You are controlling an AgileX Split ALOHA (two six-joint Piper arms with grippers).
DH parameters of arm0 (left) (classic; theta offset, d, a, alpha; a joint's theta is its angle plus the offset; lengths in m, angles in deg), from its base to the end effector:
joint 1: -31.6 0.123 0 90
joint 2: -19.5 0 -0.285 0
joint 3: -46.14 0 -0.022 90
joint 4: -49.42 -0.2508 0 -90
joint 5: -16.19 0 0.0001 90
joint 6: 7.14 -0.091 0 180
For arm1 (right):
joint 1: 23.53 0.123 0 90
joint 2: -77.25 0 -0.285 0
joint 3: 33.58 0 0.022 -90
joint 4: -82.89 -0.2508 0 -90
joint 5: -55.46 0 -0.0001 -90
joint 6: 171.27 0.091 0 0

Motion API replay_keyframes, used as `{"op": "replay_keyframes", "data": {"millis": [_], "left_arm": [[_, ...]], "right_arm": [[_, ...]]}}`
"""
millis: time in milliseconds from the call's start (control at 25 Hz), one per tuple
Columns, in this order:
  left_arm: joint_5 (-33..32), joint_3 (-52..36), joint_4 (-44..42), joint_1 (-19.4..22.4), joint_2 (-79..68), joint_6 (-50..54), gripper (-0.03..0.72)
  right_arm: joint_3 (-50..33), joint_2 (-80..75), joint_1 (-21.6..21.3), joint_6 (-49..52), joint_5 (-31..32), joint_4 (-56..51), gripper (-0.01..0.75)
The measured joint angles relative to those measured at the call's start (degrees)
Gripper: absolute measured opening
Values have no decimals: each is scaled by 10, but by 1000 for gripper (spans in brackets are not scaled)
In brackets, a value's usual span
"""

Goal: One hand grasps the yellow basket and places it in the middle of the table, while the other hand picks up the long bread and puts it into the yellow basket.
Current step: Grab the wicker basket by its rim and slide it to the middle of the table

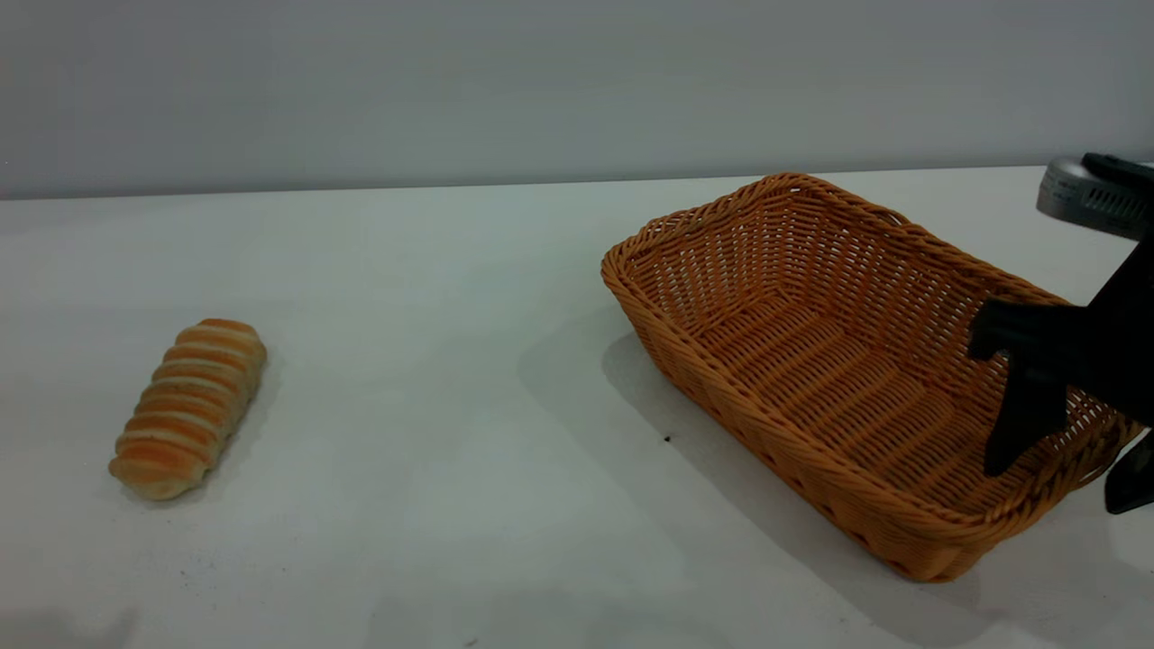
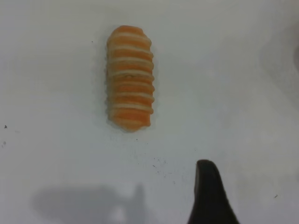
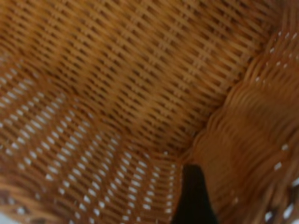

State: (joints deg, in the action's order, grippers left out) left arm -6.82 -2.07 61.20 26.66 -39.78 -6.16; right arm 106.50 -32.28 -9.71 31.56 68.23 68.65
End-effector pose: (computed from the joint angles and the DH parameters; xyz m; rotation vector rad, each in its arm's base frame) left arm 0.1683 -0.0219 0.2552 -0.0949 2.2773 -0.2450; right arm 0.2609 0.0693 0.1004 0.5570 2.8115 0.2661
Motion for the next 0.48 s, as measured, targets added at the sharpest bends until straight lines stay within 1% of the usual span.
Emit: {"op": "replay_keyframes", "data": {"millis": [80, 200, 480], "left_arm": [[0, 0, 0, 0, 0, 0, 523], [0, 0, 0, 0, 0, 0, 523], [0, 0, 0, 0, 0, 0, 523]], "right_arm": [[0, -12, 0, 0, -11, -1, 526], [1, -30, 0, 0, -24, -1, 430], [32, -63, -20, 7, -20, -11, 124]]}}
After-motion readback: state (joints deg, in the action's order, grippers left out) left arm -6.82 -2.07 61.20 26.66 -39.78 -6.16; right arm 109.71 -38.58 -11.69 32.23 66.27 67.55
